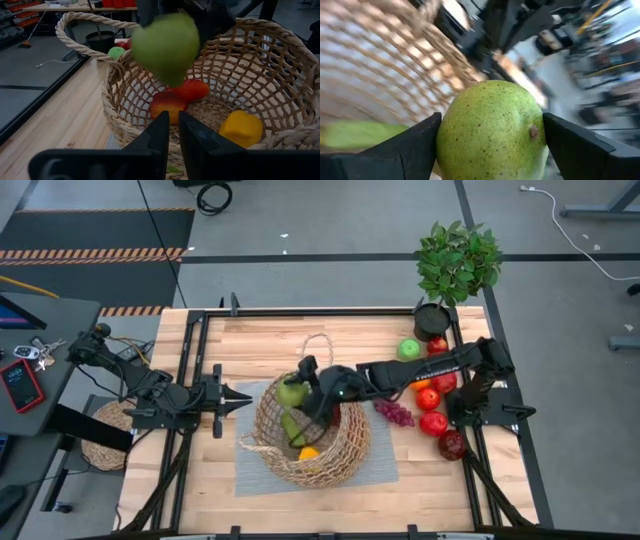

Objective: Build produce basket
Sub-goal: Put the pear into the basket

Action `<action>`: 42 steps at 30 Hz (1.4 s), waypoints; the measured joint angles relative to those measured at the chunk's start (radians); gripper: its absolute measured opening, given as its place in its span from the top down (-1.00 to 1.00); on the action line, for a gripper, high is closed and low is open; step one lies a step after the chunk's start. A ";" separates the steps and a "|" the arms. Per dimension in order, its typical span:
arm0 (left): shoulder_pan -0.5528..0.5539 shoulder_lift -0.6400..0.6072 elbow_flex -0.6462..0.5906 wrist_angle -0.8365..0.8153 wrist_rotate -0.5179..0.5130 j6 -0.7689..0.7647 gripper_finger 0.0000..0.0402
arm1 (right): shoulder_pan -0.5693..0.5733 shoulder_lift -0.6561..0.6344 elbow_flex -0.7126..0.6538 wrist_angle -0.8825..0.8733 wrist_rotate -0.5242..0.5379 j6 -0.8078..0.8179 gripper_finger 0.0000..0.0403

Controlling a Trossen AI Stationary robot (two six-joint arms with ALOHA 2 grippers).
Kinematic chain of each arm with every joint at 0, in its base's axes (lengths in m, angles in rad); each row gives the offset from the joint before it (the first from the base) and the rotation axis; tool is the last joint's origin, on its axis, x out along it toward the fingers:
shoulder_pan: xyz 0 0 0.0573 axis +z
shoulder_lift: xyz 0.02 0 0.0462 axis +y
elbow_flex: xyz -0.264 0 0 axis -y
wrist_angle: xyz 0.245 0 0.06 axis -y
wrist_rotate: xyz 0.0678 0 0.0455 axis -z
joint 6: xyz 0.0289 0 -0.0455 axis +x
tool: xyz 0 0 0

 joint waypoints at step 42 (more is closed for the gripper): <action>0.000 0.000 0.000 0.000 0.000 0.000 0.76 | -0.064 -0.001 -0.185 0.098 -0.303 0.453 -0.75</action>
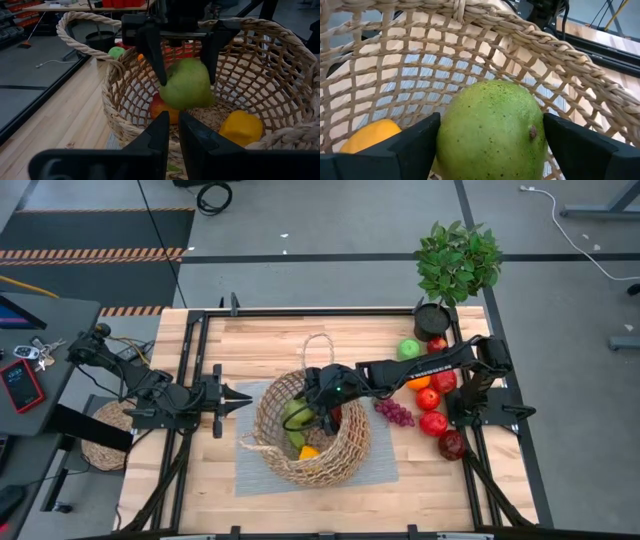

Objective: Build produce basket
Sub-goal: Put the pear into the basket, then put the orange into the basket

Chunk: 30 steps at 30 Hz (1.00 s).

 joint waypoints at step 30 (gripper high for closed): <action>0.000 0.000 0.000 0.000 0.000 0.000 0.76 | 0.036 -0.271 0.233 -0.498 0.592 0.018 -0.87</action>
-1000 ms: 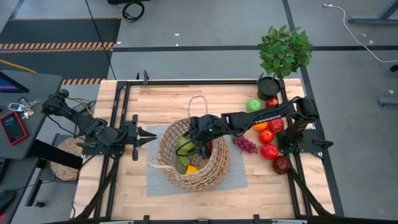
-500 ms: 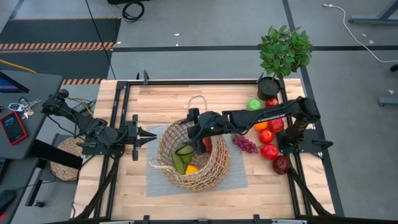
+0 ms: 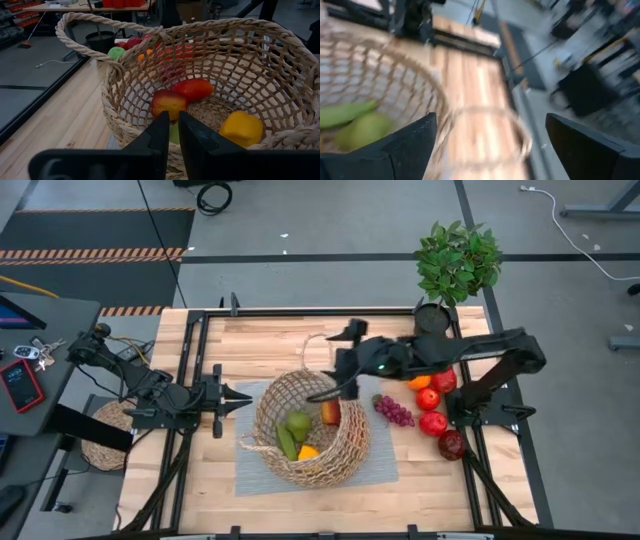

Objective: Build produce basket
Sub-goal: Put the orange into the basket

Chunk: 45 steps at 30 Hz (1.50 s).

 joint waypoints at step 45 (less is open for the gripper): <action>0.000 0.000 0.000 0.000 0.000 0.000 0.76 | -0.293 -0.299 -0.754 -0.453 -0.279 0.846 -0.87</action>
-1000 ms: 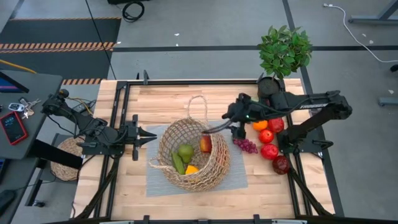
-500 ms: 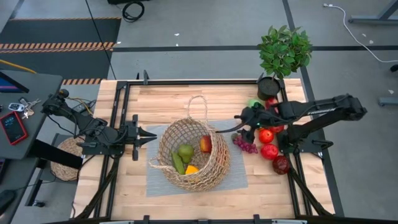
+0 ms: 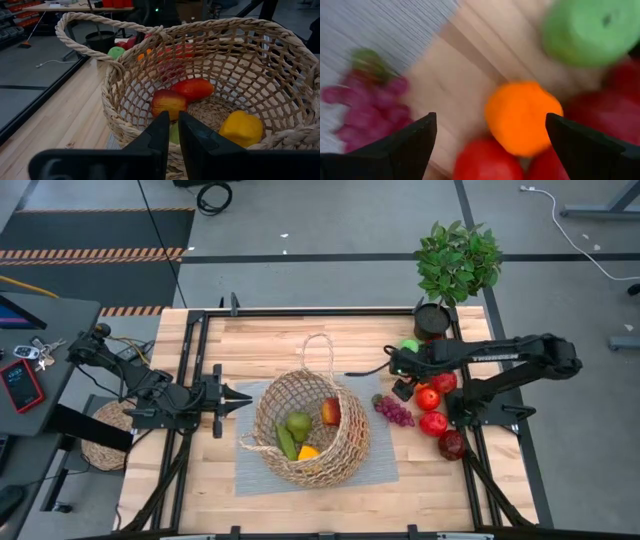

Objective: Build produce basket
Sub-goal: Put the orange into the basket

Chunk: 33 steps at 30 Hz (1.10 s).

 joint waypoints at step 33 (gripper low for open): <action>0.000 0.000 0.000 0.000 0.000 0.000 0.76 | -0.299 0.356 0.005 0.019 -0.100 -0.358 -0.75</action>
